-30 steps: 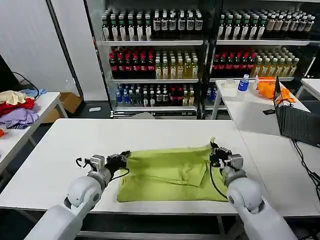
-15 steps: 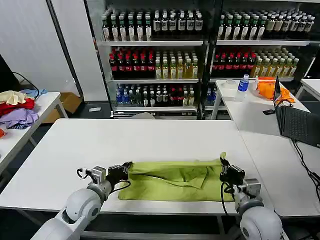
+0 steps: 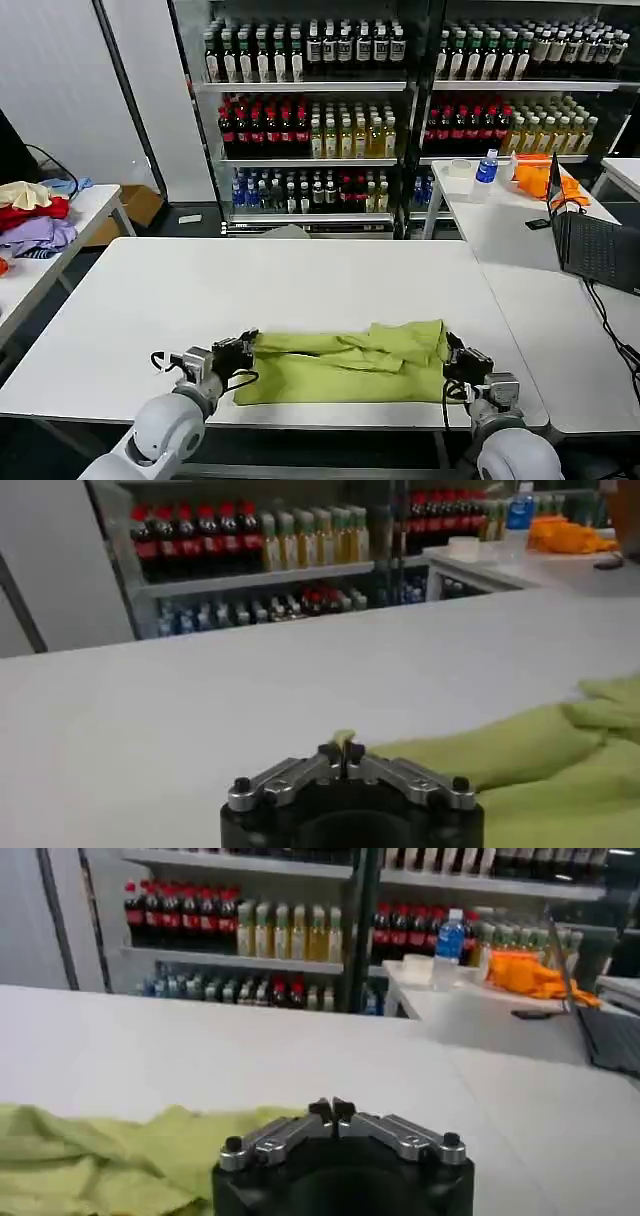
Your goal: Fold and organize the clothes.
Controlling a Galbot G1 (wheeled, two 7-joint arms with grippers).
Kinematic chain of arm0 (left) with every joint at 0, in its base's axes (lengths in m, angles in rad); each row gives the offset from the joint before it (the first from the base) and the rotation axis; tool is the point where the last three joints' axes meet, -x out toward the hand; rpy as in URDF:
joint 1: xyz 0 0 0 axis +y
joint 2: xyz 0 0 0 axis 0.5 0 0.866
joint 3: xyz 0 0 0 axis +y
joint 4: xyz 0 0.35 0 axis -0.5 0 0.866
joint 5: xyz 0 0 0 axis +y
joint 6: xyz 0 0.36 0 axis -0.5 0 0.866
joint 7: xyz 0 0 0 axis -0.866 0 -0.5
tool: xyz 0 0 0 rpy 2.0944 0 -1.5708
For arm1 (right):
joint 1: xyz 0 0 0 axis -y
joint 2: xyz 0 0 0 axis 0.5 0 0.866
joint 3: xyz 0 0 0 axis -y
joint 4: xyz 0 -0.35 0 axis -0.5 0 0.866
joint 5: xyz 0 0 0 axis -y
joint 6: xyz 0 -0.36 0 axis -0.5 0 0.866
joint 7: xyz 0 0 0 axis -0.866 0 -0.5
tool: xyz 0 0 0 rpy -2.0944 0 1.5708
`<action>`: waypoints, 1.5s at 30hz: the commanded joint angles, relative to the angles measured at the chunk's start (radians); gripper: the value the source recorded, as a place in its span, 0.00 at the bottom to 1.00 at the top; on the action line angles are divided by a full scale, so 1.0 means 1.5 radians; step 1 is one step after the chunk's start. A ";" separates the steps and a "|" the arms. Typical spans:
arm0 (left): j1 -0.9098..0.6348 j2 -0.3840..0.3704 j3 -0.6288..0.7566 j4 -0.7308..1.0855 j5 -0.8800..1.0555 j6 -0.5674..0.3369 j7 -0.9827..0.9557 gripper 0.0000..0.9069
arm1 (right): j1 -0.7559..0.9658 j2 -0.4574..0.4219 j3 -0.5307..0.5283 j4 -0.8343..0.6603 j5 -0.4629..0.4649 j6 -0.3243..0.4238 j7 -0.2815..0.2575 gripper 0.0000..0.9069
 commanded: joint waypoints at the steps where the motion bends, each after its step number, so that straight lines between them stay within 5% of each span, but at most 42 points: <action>1: 0.032 -0.004 -0.002 -0.013 0.055 -0.023 -0.015 0.02 | 0.007 0.009 -0.005 -0.020 -0.007 -0.001 0.000 0.00; 3: 0.041 -0.007 -0.001 -0.020 0.064 -0.025 -0.015 0.02 | 0.008 0.011 -0.006 -0.020 -0.008 -0.003 0.000 0.00; 5: 0.048 -0.008 -0.001 -0.026 0.071 -0.030 -0.014 0.20 | 0.010 0.014 -0.005 -0.020 -0.008 -0.008 0.002 0.00; 6: 0.053 -0.010 -0.002 -0.032 0.072 -0.030 -0.014 1.00 | 0.010 0.015 -0.005 -0.020 -0.009 -0.010 0.004 0.00; 7: 0.055 -0.011 -0.003 -0.035 0.072 -0.030 -0.013 1.00 | 0.009 0.015 -0.004 -0.019 -0.010 -0.013 0.007 0.00; 8: 0.057 -0.012 -0.004 -0.038 0.074 -0.028 -0.012 1.00 | 0.007 0.016 -0.003 -0.015 -0.009 -0.018 0.009 0.28; 9: 0.060 -0.014 -0.006 -0.041 0.075 -0.029 -0.012 1.00 | 0.006 0.017 -0.002 -0.013 -0.010 -0.020 0.009 0.28; 10: 0.063 -0.015 -0.010 -0.044 0.075 -0.029 -0.011 1.00 | 0.004 0.017 0.001 -0.009 -0.010 -0.022 0.009 0.83; 11: 0.065 -0.015 -0.012 -0.047 0.074 -0.029 -0.010 1.00 | 0.000 0.017 0.004 -0.004 -0.011 -0.023 0.009 0.98; 22: 0.105 -0.024 -0.050 -0.090 0.070 -0.058 -0.048 1.00 | -0.093 0.017 0.051 0.095 -0.044 -0.009 -0.003 1.00; 35: 0.158 -0.169 -0.038 -0.057 -0.001 -0.011 -0.095 1.00 | -0.131 0.018 0.077 0.119 -0.049 0.002 -0.003 1.00; 45: 0.115 -0.197 -0.042 -0.014 -0.023 -0.004 -0.106 1.00 | -0.145 0.018 0.081 0.128 -0.049 0.005 -0.003 1.00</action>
